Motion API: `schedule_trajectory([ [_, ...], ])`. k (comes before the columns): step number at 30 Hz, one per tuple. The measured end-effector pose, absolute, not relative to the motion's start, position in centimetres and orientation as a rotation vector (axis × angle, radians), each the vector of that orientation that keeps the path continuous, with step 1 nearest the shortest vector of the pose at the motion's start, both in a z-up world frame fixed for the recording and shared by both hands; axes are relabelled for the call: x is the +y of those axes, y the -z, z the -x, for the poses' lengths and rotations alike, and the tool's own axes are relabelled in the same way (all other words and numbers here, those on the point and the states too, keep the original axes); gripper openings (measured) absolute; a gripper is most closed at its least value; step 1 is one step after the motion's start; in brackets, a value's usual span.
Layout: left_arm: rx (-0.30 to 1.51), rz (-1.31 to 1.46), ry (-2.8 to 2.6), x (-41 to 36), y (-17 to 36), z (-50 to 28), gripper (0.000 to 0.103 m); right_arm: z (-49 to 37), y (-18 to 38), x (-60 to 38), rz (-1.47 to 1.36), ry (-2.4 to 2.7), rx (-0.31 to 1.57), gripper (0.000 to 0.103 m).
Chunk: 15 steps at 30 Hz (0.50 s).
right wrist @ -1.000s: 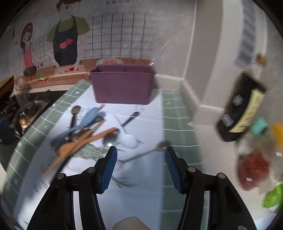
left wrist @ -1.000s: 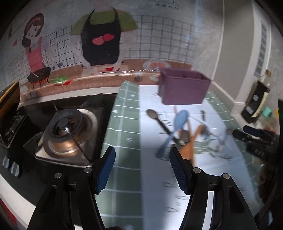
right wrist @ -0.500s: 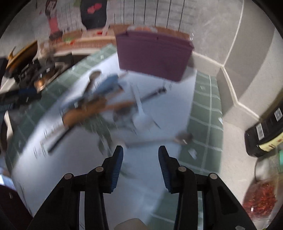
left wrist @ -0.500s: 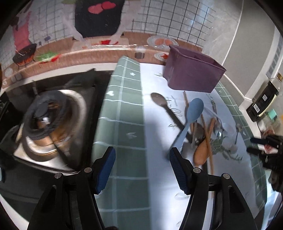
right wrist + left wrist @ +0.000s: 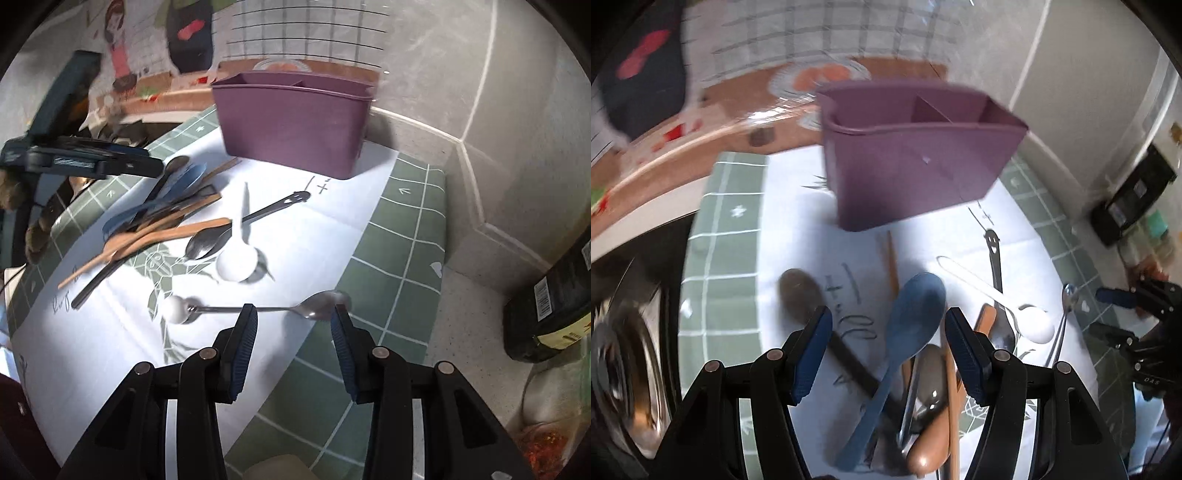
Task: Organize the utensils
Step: 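Lower the left gripper onto the blue plastic spoon and close it, then lift the blue spoon with the left gripper while the right gripper grasps the white plastic spoon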
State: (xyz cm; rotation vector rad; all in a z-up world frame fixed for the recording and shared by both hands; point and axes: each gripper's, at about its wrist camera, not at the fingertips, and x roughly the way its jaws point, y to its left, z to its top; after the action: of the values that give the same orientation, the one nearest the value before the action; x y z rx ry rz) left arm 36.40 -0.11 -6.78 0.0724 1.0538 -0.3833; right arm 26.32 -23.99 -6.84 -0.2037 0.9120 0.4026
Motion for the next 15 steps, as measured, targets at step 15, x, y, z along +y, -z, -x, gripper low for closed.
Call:
schedule_trajectory([
  [15, 1.175, -0.035, 0.436, -1.4, 9.3, -38.4, 0.036, -25.4, 6.5, -24.3, 0.298, -0.492, 0.955, 0.039],
])
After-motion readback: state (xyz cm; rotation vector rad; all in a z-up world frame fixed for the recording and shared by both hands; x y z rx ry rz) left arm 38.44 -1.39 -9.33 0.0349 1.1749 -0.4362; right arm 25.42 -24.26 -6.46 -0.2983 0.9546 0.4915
